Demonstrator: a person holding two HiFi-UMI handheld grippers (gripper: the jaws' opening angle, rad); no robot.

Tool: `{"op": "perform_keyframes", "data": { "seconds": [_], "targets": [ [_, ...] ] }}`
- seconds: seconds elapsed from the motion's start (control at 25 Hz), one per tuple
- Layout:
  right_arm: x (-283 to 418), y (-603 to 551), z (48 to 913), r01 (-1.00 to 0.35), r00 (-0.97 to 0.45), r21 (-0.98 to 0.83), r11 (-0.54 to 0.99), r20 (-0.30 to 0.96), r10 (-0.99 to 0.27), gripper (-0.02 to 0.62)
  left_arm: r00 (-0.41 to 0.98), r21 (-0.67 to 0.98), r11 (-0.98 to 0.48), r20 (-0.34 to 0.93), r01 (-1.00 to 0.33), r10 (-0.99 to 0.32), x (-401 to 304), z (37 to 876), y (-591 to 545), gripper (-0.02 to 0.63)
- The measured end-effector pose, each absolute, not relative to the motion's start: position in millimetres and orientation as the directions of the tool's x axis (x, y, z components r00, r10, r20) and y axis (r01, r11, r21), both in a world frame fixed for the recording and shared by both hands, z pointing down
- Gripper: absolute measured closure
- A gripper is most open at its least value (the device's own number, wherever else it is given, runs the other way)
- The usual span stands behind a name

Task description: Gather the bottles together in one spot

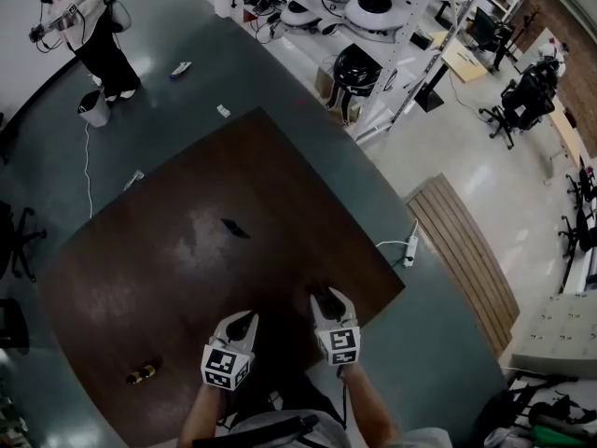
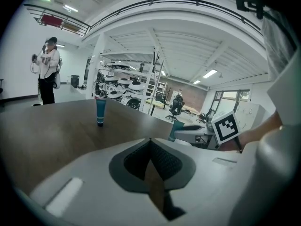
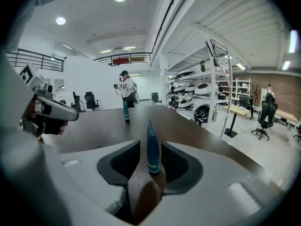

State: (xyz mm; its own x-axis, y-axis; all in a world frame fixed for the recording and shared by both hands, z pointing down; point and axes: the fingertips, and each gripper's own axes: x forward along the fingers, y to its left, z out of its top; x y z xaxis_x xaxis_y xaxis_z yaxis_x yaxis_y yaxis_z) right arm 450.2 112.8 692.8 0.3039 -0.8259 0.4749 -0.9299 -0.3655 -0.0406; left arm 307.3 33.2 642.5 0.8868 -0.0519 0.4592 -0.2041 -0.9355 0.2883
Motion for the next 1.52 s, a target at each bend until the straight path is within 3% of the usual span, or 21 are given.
{"op": "perform_keyframes", "data": {
  "seconds": [0.16,0.92,1.52],
  "targets": [
    [452,111,688,-0.926,0.320,-0.028,-0.377,0.472,-0.821,0.511,0.887,0.288,-0.935,0.458,-0.208,-0.056,306,641,30,0.606],
    [447,111,656,-0.933,0.331,0.002,-0.361,0.407,-0.851,0.515,0.899,0.264,-0.936,0.426,-0.232,-0.103,291,627,31,0.606],
    [347,69,631,-0.997,0.070,0.010,-0.072,0.394,-0.916,0.515,0.876,0.236,-0.895,0.401,-0.379,-0.266,222,611,18,0.604]
  ]
}}
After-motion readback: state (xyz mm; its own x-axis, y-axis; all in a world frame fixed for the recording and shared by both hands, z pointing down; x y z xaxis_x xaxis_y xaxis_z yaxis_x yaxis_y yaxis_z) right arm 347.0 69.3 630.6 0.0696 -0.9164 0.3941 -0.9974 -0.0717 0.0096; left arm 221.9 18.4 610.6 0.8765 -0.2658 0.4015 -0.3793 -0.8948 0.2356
